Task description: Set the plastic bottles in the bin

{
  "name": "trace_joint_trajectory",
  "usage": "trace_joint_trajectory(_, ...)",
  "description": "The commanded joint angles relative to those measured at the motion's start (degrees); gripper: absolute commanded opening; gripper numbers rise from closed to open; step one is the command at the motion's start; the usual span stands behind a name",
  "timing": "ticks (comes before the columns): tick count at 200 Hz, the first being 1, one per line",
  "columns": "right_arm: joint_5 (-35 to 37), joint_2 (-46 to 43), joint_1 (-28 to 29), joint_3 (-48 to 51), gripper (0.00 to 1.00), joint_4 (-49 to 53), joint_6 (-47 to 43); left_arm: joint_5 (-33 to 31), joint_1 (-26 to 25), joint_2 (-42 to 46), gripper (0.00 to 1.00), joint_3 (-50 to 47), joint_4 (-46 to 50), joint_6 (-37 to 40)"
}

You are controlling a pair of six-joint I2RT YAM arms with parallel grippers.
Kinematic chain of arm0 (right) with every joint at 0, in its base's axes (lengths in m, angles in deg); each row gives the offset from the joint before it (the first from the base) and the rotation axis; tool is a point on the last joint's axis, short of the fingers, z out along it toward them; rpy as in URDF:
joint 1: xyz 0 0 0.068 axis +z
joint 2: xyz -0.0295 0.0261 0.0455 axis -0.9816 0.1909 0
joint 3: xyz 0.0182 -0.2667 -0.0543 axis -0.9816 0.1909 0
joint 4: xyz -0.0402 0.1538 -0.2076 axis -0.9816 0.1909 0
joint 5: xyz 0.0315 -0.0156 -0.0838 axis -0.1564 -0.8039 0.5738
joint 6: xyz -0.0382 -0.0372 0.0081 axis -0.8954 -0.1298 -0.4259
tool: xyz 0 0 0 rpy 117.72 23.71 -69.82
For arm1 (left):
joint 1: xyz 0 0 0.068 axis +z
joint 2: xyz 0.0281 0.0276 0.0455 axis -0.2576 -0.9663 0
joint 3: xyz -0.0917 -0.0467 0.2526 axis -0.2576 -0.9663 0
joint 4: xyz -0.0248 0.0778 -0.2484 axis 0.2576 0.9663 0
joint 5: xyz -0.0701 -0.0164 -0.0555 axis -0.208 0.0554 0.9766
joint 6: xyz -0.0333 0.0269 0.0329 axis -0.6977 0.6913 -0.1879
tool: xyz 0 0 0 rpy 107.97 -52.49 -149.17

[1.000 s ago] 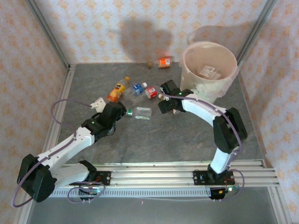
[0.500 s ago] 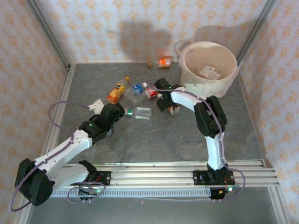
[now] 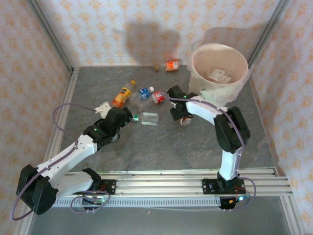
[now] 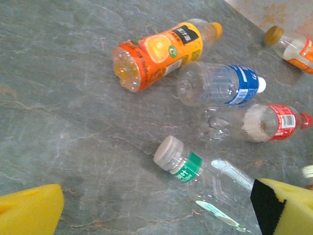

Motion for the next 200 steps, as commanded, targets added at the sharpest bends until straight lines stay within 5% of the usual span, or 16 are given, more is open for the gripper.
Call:
trace_joint_trajectory(1, 0.0, -10.1, 0.6, 2.7, 0.48, -1.1, 1.7, 5.1, 0.7, -1.5, 1.0, 1.1, -6.5, 4.5)
trace_joint_trajectory(101, -9.8, -27.6, 0.8, -1.1, 0.41, 0.0, 2.4, 21.1, 0.5, -3.8, 1.0, 4.3, -18.6, 15.1)
trace_joint_trajectory(162, -12.8, -30.2, -0.6, -10.1, 0.4, -2.4, 2.4, 16.1, 0.5, -3.5, 1.0, 3.3, -16.8, 12.0)
trace_joint_trajectory(200, -15.4, -29.8, -7.2, -17.1, 0.39, -2.2, 3.0, 14.2, 0.5, -2.8, 1.0, 3.0, -15.0, 11.4)
